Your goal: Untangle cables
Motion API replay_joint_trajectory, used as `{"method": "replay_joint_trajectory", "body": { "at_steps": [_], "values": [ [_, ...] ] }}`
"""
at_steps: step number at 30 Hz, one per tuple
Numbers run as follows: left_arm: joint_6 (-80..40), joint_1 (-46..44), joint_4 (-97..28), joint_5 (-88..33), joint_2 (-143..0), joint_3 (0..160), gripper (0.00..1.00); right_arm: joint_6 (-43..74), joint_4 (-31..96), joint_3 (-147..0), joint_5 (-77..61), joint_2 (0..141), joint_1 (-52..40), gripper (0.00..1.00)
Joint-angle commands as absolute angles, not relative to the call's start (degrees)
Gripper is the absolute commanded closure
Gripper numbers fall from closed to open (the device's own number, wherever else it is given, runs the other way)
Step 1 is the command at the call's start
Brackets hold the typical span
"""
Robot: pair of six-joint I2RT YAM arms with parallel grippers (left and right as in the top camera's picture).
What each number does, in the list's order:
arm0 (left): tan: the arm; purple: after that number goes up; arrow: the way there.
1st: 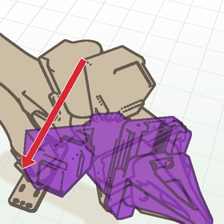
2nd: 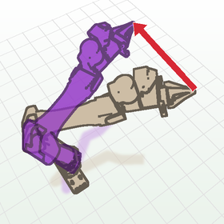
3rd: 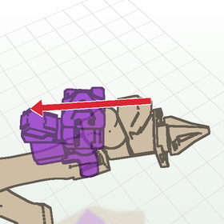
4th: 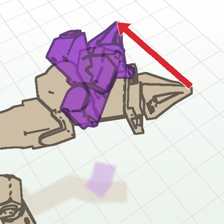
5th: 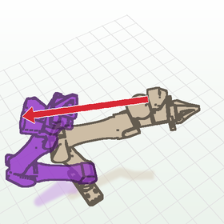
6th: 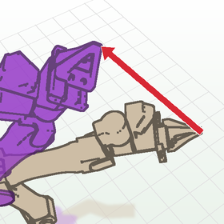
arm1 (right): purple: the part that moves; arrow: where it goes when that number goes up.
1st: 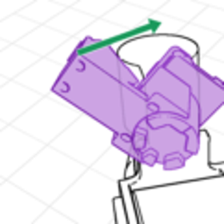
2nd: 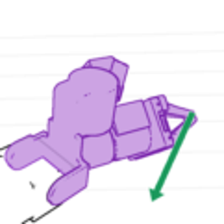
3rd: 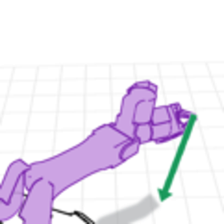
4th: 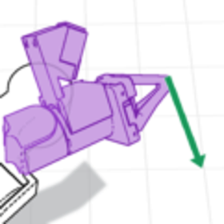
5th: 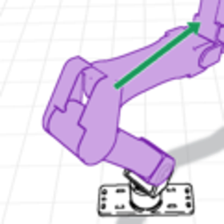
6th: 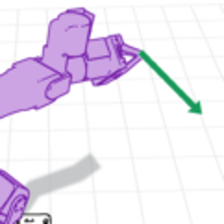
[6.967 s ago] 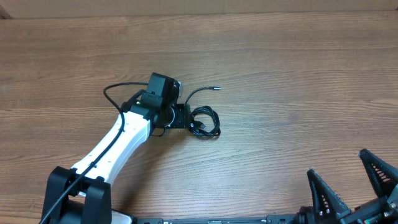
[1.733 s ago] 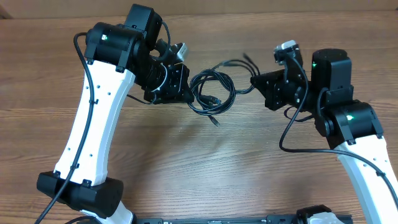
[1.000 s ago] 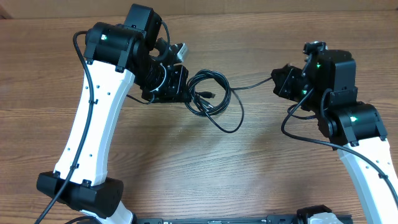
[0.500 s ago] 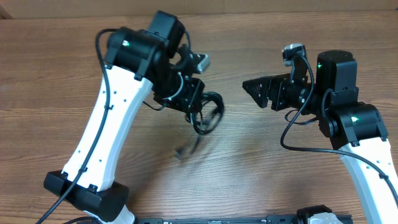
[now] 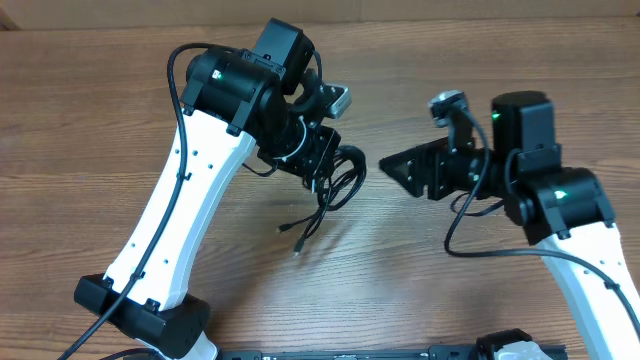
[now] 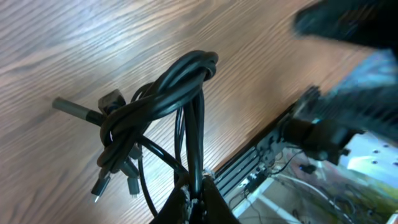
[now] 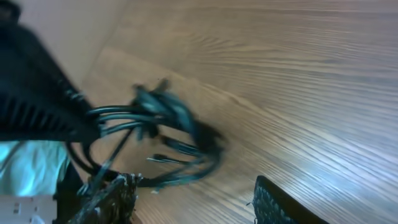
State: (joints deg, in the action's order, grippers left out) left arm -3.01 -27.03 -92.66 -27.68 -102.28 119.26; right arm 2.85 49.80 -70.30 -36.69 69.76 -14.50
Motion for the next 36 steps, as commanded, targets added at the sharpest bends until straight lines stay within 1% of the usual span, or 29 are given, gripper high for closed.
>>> {"method": "replay_joint_trajectory", "body": {
  "at_steps": [1, 5, 6, 8, 9, 10, 11, 12, 13, 14, 15, 17, 18, 19, 22, 25, 26, 29, 33, 34, 35, 36],
  "values": [
    [-3.4, -27.0, -91.4, -34.7, -100.8, 121.0, 0.96, 1.6, 48.5, -71.4, -36.1, 70.0, -17.4, 0.41],
    [-3.4, -27.0, -91.7, -36.1, -100.1, 122.8, 0.96, 1.6, 47.4, -71.4, -36.1, 72.3, -18.6, 0.44],
    [-3.4, -27.0, -92.3, -36.1, -99.7, 123.7, 0.96, 1.6, 47.3, -71.4, -36.1, 73.0, -18.7, 0.5],
    [-3.2, -27.0, -93.4, -35.6, -98.7, 126.0, 0.96, 1.6, 47.2, -71.4, -36.1, 74.7, -18.7, 0.74],
    [-3.1, -27.0, -93.8, -35.4, -98.3, 126.9, 0.96, 1.7, 47.2, -71.4, -36.2, 75.3, -18.7, 0.74],
    [-3.0, -27.0, -94.0, -35.2, -97.7, 127.9, 0.96, 1.6, 47.2, -71.4, -36.4, 75.8, -18.7, 0.78],
    [-3.0, -27.0, -94.1, -35.1, -97.2, 128.6, 0.96, 1.6, 47.2, -71.4, -36.8, 76.4, -18.7, 0.85],
    [-3.0, -27.0, -94.1, -35.0, -96.6, 129.2, 0.96, 1.6, 47.0, -71.4, -37.3, 76.8, -18.9, 0.94],
    [-3.0, -27.0, -94.1, -34.9, -96.2, 129.6, 0.96, 1.6, 46.7, -71.3, -37.8, 77.1, -19.0, 0.96],
    [-3.0, -27.0, -94.1, -34.9, -95.7, 129.9, 0.95, 1.6, 46.3, -71.4, -38.3, 77.2, -19.3, 0.96],
    [-3.0, -27.0, -94.1, -34.2, -95.4, 130.1, 0.95, 1.7, 45.7, -71.4, -38.6, 77.2, -19.6, 0.93],
    [-3.2, -27.0, -94.5, -32.4, -94.8, 130.0, 0.94, 1.8, 44.4, -71.4, -38.7, 77.2, -20.3, 0.8],
    [-3.2, -27.0, -94.8, -31.9, -94.7, 130.0, 0.94, 2.1, 43.7, -71.4, -38.7, 77.2, -20.5, 0.67],
    [-3.2, -27.0, -95.3, -31.4, -94.7, 130.0, 0.94, 2.5, 43.2, -71.4, -38.7, 77.2, -20.6, 0.61],
    [-3.2, -26.9, -96.0, -30.9, -94.7, 130.0, 0.95, 4.4, 41.5, -71.4, -38.7, 77.2, -20.6, 0.59],
    [-3.2, -26.9, -96.0, -30.9, -94.7, 130.0, 0.95, 4.7, 40.2, -71.4, -40.1, 77.2, -20.6, 0.6],
    [-3.2, -26.9, -96.0, -30.7, -94.7, 130.0, 0.95, 4.7, 39.8, -71.4, -40.8, 77.2, -20.6, 0.59],
    [-3.2, -26.9, -95.9, -28.9, -94.7, 130.0, 0.96, 4.7, 38.5, -71.4, -42.9, 77.2, -20.6, 0.53],
    [-3.5, -26.9, -96.0, -26.8, -94.7, 130.0, 0.96, 6.2, 37.1, -71.4, -44.1, 77.2, -20.6, 0.52],
    [-3.5, -26.9, -96.0, -26.3, -94.7, 130.0, 0.96, 6.2, 37.1, -71.4, -44.3, 77.2, -20.6, 0.51],
    [-3.5, -26.9, -96.0, -25.6, -94.7, 130.0, 0.96, 6.2, 37.1, -71.4, -44.8, 77.2, -20.6, 0.47],
    [-4.0, -26.9, -95.9, -24.6, -94.7, 130.0, 0.96, 6.2, 37.3, -71.4, -45.1, 77.2, -20.6, 0.39]
  ]
}}
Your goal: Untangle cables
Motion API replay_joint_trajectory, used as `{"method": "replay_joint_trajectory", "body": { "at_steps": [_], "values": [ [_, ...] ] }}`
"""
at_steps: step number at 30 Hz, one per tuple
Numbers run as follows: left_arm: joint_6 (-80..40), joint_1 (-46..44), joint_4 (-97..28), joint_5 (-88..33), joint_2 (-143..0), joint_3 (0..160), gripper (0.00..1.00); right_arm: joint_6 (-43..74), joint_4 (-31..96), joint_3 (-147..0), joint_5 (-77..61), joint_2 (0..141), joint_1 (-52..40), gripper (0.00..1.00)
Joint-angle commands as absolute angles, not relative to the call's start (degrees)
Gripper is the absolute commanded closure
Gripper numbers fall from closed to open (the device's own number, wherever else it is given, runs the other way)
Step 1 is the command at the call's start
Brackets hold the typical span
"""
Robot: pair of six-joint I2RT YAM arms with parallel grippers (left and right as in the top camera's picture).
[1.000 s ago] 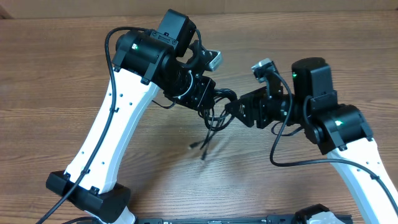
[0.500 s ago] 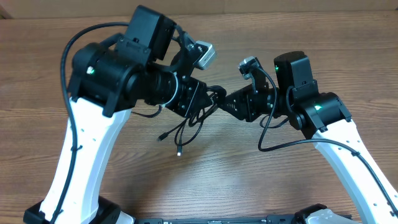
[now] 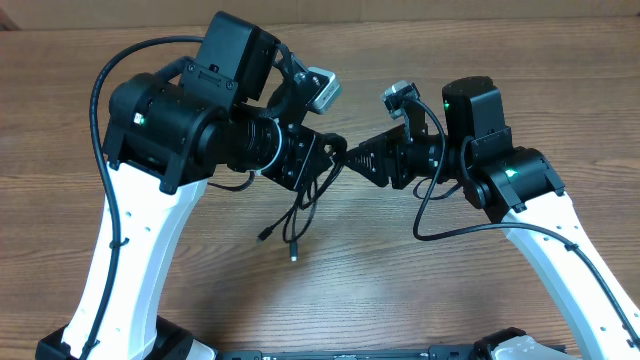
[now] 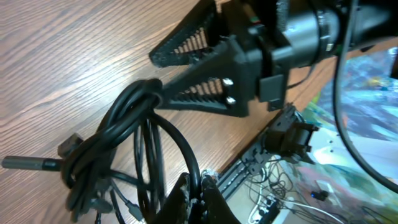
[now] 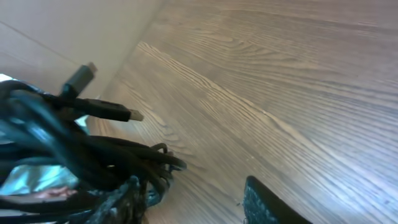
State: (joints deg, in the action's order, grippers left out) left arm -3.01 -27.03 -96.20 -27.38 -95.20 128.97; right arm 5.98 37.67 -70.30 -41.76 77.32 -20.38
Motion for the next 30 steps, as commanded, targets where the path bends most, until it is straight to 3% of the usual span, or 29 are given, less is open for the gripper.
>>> {"method": "replay_joint_trajectory", "body": {
  "at_steps": [1, 18, 21, 23, 30],
  "values": [
    [-4.5, -26.9, -95.8, -23.4, -94.7, 130.0, 0.96, 6.2, 37.4, -71.4, -45.1, 77.2, -20.6, 0.35],
    [-9.1, -25.1, -94.2, -22.9, -94.7, 130.0, 0.96, 5.5, 28.9, -71.4, -55.0, 77.2, -20.6, 0.37],
    [-9.0, -25.1, -94.3, -24.1, -94.7, 130.0, 0.96, 5.5, 28.4, -71.4, -55.0, 77.2, -20.6, 0.59],
    [-9.0, -25.1, -94.3, -23.9, -94.7, 130.0, 0.96, 5.5, 28.2, -71.4, -54.9, 77.2, -20.6, 0.94],
    [-9.0, -24.4, -94.6, -23.6, -94.7, 130.0, 0.92, 5.6, 28.4, -71.4, -54.9, 77.2, -20.6, 0.96]
  ]
}}
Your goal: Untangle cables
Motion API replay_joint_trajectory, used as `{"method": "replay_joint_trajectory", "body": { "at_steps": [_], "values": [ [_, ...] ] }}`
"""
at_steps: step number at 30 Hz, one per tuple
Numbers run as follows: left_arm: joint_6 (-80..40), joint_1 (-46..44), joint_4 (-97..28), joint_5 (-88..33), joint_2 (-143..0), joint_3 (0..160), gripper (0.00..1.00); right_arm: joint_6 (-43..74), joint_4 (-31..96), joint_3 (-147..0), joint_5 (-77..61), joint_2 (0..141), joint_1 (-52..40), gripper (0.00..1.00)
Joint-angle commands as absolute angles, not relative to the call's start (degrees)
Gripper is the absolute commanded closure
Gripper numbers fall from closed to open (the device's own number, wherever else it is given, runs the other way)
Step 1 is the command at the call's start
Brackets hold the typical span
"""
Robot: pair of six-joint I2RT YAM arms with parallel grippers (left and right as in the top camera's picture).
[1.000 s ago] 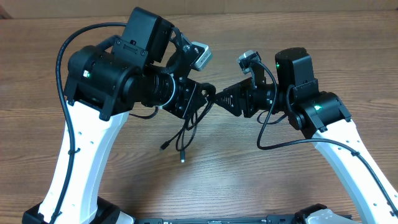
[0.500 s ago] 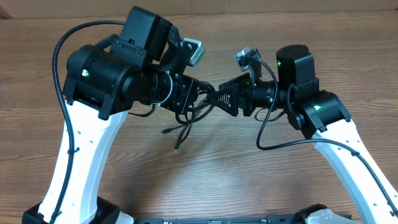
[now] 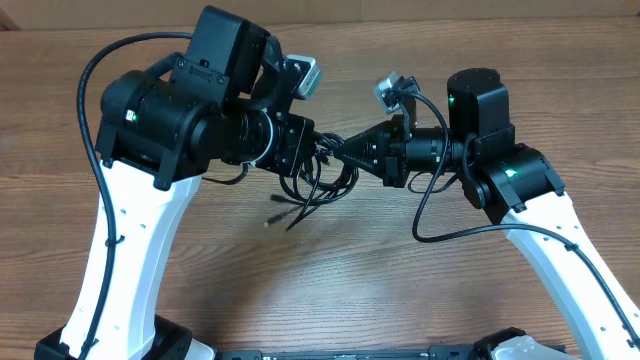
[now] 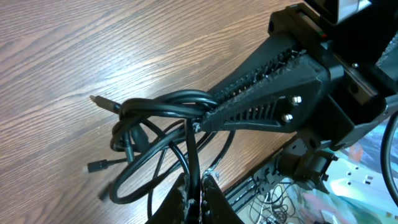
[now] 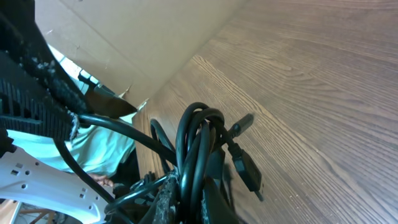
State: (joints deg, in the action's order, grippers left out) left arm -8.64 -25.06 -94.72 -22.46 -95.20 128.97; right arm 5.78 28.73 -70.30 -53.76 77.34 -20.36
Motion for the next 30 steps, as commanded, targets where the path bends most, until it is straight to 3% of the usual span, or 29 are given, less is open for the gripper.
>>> {"method": "replay_joint_trajectory", "body": {
  "at_steps": [1, 2, 4, 5, 30],
  "values": [
    [-8.8, -24.3, -94.8, -23.5, -94.7, 130.0, 0.89, 5.6, 28.4, -71.4, -54.9, 77.2, -20.6, 0.96],
    [-8.4, -24.1, -95.0, -23.4, -94.7, 130.0, 0.75, 5.6, 28.3, -71.4, -54.9, 77.2, -20.6, 0.96],
    [-7.1, -24.0, -95.5, -22.7, -94.8, 130.0, 0.36, 6.3, 28.3, -71.4, -54.3, 77.2, -20.6, 0.96],
    [-6.7, -24.0, -95.7, -21.9, -94.8, 129.9, 0.26, 6.8, 28.3, -71.4, -54.0, 77.2, -20.6, 0.96],
    [-1.7, -24.0, -94.6, -7.3, -95.0, 123.1, 0.3, 12.6, 25.1, -71.4, -56.7, 77.0, -20.6, 0.96]
  ]
}}
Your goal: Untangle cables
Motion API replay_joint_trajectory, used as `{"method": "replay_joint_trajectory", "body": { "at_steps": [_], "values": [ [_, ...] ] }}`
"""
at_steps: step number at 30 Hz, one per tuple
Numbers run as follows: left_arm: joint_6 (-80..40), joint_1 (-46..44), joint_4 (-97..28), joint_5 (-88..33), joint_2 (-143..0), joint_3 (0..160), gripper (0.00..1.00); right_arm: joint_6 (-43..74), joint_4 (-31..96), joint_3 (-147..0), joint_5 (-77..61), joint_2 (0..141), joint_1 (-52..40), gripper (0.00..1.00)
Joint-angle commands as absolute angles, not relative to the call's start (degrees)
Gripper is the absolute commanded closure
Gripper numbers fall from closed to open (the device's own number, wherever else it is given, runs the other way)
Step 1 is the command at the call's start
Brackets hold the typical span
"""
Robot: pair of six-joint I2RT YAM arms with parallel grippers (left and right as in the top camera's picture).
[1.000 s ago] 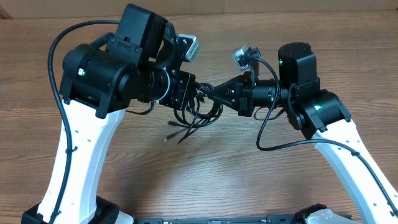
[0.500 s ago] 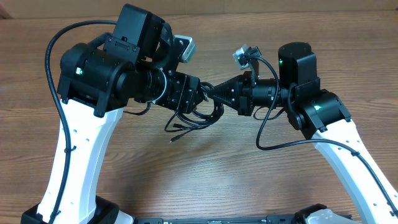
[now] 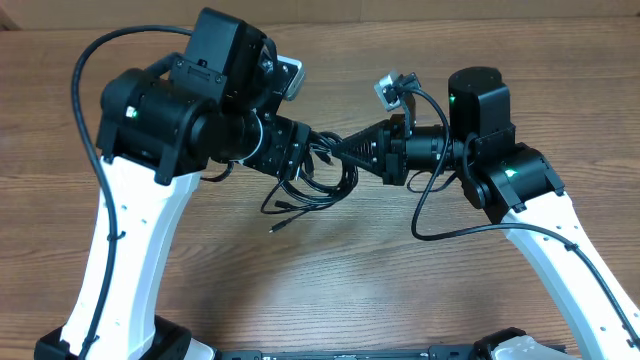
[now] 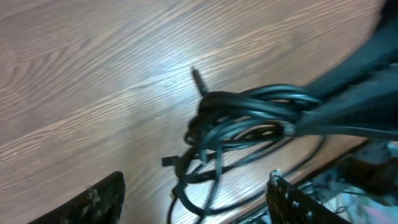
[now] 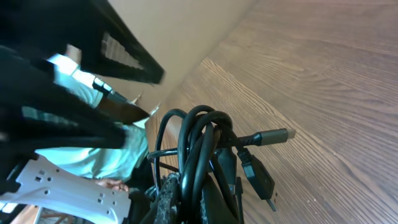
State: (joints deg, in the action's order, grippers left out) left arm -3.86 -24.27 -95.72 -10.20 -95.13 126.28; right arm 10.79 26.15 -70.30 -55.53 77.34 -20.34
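A tangled bundle of black cables [image 3: 316, 178] hangs above the wooden table between the two arms, its plug ends dangling. My right gripper [image 3: 338, 149] is shut on the bundle's loops [image 5: 200, 134], which pass between its jaws [image 5: 196, 190]; a USB plug [image 5: 273, 135] sticks out to the right. My left gripper [image 3: 296, 150] stands open beside the bundle. Its fingers are spread wide in the left wrist view [image 4: 196, 183], with the bundle [image 4: 249, 115] ahead of them and untouched. The right gripper's dark fingers [image 4: 351, 93] reach into that view from the right.
The wooden table [image 3: 450, 300] lies under both arms. A cardboard wall [image 3: 450, 10] runs along its far edge. The left arm's white link [image 3: 125, 250] rises at the left and the right arm's link [image 3: 590, 280] at the right. A white power strip [image 5: 62, 183] shows beyond the table.
My left gripper has opened and let go of the cables. The bundle now hangs from the right gripper alone, with its loose ends sagging lower.
At first my left gripper held the bundle above the table while the right one stood open off to the right. The open right gripper was then at the bundle, then shut on it with both holding. Now only the right holds it.
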Motion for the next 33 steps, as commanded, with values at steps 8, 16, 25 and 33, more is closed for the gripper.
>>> {"method": "replay_joint_trajectory", "body": {
  "at_steps": [8, 16, 25, 33],
  "values": [
    [-1.7, -24.1, -87.4, -8.5, -95.0, 114.3, 0.45, 15.3, 23.9, -71.6, -56.3, 77.0, -20.5, 0.96],
    [-1.7, -24.1, -85.2, -9.0, -95.0, 112.6, 0.96, 18.1, 23.0, -71.8, -56.2, 77.0, -20.5, 0.96],
    [-2.6, -24.0, -85.6, -9.0, -94.8, 112.6, 0.96, 17.9, 27.9, -71.8, -42.7, 77.0, -20.3, 0.96],
    [-2.6, -24.0, -85.8, -9.0, -94.6, 112.6, 0.96, 18.5, 30.6, -71.8, -35.8, 77.0, -16.5, 0.96]
  ]
}}
